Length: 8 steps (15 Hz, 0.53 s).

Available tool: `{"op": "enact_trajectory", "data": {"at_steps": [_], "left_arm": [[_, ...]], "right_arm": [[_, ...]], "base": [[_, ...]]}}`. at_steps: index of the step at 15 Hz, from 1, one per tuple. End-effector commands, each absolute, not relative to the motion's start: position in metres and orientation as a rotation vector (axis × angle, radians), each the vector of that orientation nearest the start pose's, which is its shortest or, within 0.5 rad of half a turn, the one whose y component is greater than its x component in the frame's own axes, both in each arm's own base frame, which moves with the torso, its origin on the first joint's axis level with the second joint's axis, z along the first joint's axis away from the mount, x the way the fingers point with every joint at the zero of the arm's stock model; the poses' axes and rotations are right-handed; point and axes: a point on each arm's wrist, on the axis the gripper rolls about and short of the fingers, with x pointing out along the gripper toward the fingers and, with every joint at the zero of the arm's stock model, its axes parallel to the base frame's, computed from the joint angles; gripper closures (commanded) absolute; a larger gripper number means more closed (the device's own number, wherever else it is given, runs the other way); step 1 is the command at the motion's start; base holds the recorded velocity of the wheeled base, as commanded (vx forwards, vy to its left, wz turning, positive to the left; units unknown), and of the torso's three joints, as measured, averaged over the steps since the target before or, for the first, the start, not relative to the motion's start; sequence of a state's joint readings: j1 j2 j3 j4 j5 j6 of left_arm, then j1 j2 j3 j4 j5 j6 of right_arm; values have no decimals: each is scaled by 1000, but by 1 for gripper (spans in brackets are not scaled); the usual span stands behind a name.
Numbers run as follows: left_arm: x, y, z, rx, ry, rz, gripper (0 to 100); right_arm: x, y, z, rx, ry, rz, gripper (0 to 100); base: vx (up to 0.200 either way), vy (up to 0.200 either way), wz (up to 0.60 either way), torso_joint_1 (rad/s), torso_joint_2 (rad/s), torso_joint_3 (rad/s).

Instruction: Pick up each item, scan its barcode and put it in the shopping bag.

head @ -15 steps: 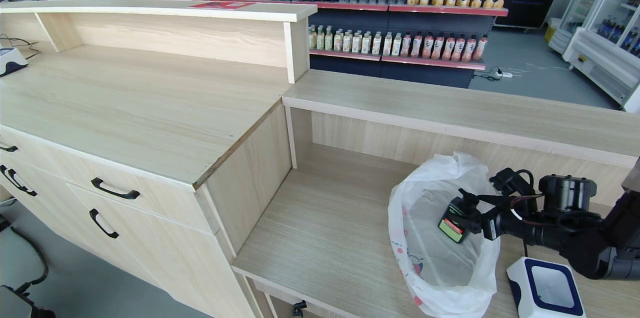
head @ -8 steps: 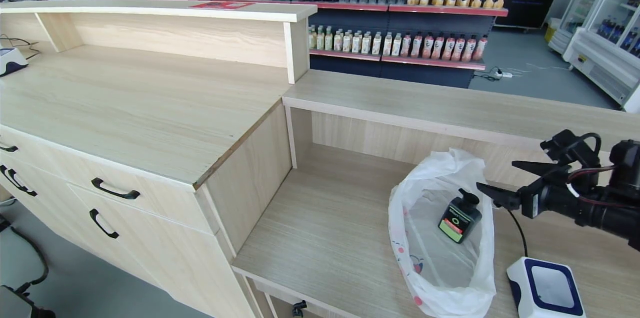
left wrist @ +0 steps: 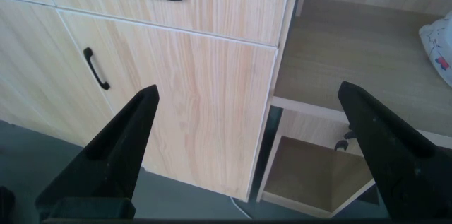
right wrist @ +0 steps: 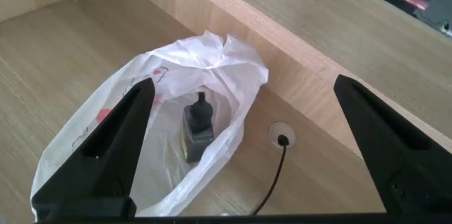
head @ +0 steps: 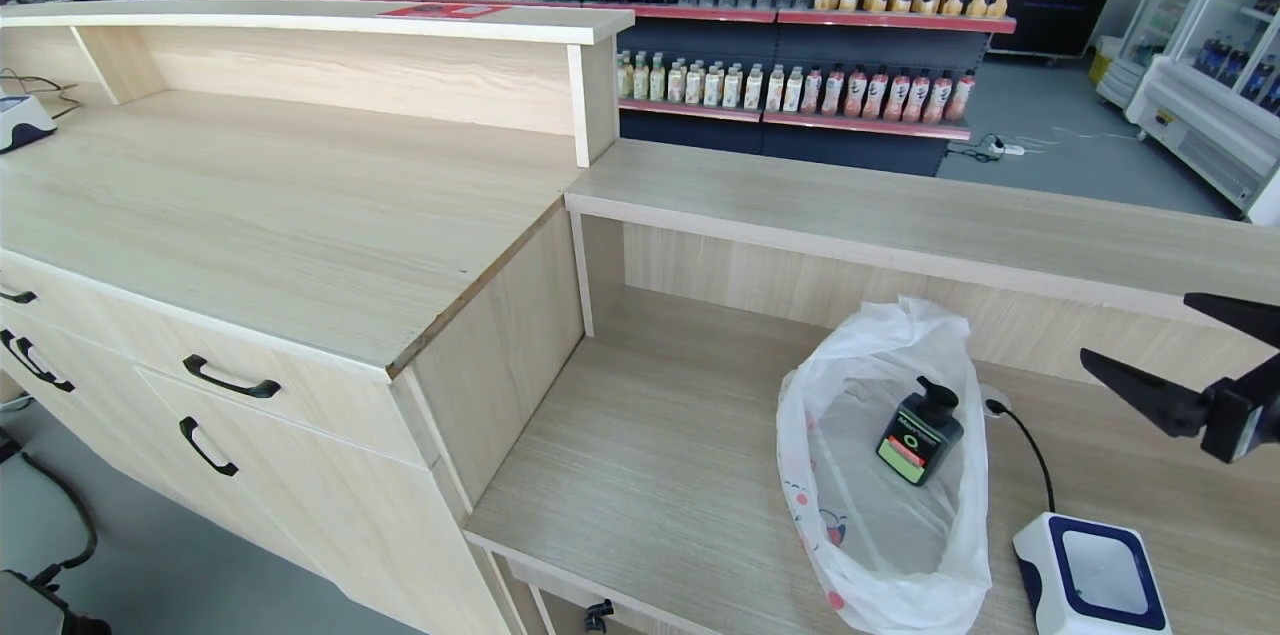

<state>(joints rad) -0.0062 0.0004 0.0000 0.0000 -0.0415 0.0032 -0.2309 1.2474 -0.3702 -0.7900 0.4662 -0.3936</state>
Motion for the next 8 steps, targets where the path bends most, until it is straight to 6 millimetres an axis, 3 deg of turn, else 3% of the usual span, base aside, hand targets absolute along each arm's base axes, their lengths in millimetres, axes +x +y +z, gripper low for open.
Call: {"op": "enact_trajectory", "data": {"at_steps": [1,4,8], "left_arm": [[-23,-1,76,3,1,-48,0],[-23,-1,75,3,0,-48,0],[-23,-1,76,3,1,-48,0]], "right_arm": [[153,-30,196,-370,-4,181,0],[141,-29,199,-254,-17,113,0],[144,-30,199,-246,-10,95,0]], "base": [[0,0,0,0,0,0],[0,0,0,0,0,0],[0,0,0,0,0,0]]}}
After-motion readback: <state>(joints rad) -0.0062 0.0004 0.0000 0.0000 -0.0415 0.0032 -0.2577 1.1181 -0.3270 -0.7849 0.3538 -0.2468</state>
